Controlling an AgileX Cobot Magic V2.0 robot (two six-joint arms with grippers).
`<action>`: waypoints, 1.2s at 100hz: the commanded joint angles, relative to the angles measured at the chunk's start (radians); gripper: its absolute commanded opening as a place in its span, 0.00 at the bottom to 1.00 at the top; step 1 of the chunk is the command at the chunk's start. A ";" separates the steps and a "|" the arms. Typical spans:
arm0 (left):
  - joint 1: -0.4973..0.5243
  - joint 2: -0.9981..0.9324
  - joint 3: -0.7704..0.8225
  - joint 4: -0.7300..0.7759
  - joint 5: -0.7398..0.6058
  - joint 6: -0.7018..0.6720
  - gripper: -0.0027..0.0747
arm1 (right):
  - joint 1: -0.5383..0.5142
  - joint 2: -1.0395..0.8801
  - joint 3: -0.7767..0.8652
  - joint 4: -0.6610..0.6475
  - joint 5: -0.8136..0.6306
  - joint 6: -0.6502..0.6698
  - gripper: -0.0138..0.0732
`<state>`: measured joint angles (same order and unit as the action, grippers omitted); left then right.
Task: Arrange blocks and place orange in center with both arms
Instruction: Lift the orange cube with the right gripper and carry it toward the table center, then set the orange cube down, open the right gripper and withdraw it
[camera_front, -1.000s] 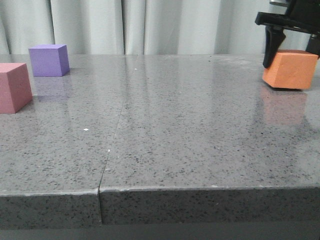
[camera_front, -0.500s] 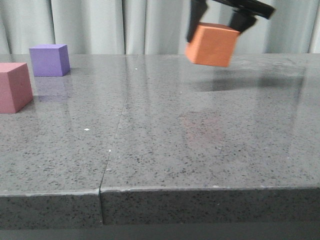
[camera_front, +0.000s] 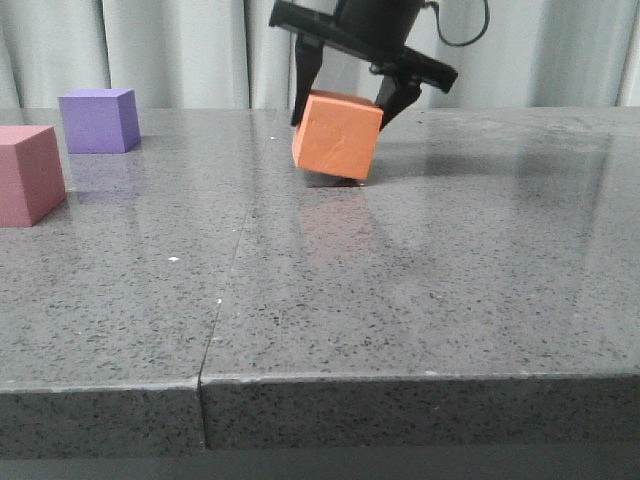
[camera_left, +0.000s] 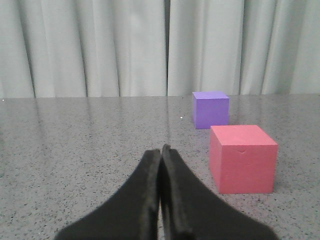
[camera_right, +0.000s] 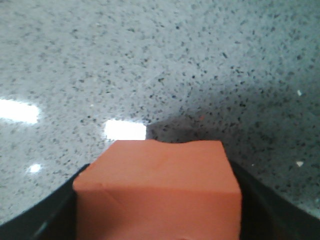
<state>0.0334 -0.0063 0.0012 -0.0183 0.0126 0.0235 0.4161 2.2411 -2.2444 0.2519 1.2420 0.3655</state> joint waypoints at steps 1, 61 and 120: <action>0.001 -0.028 0.039 -0.007 -0.075 -0.005 0.01 | -0.002 -0.059 -0.035 0.028 0.076 0.005 0.53; 0.001 -0.028 0.039 -0.007 -0.075 -0.005 0.01 | -0.002 -0.074 -0.040 0.045 0.078 0.005 0.89; 0.001 -0.028 0.039 -0.007 -0.075 -0.005 0.01 | -0.002 -0.273 -0.008 -0.041 0.092 -0.004 0.73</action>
<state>0.0334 -0.0063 0.0012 -0.0183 0.0126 0.0235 0.4161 2.0711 -2.2503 0.2278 1.2461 0.3755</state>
